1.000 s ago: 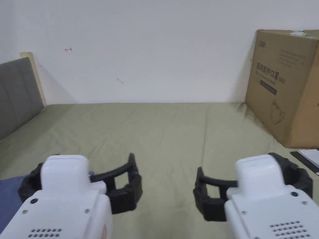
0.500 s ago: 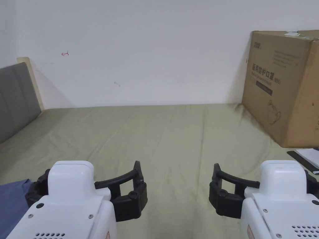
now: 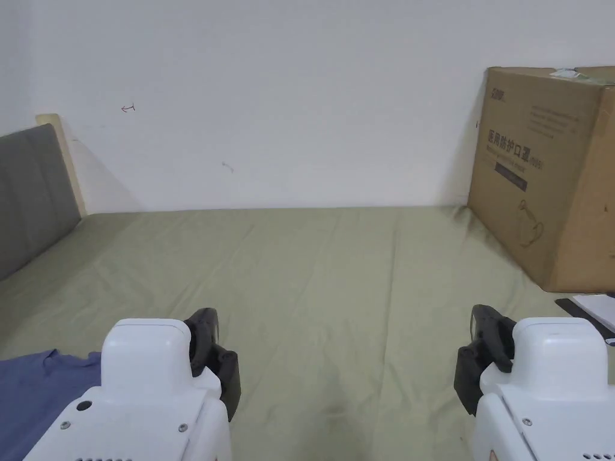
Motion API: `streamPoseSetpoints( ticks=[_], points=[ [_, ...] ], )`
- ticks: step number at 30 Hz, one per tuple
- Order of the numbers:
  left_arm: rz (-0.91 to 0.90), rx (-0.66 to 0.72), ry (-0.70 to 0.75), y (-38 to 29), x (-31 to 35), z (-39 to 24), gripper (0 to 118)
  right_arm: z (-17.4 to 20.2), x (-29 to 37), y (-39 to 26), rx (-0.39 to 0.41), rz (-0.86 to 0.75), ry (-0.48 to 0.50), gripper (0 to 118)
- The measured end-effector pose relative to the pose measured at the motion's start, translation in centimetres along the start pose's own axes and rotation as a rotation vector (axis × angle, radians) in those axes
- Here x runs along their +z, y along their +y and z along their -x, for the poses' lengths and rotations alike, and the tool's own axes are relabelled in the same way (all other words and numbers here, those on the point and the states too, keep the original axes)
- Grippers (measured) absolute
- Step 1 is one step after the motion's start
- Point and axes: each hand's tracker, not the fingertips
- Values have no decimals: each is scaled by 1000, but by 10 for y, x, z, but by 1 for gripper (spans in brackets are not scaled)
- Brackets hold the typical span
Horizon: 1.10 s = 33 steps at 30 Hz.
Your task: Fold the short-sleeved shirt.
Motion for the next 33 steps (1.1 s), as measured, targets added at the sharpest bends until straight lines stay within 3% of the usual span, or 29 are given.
streamPoseSetpoints(
  ticks=[9,18,23,29,33],
  points=[
    [-13,7,71,13,9,25,0,19,-6,12,-31,3,99,0],
    [5,-16,379,21,48,89,0,109,-14,17,-87,43,464,0],
    [36,2,452,18,62,117,0,152,-11,9,-101,92,621,0],
    [115,17,502,8,45,141,0,166,-11,4,-41,102,637,0],
    [177,107,434,-10,3,169,0,166,-22,-1,-35,133,628,0]
  ],
)
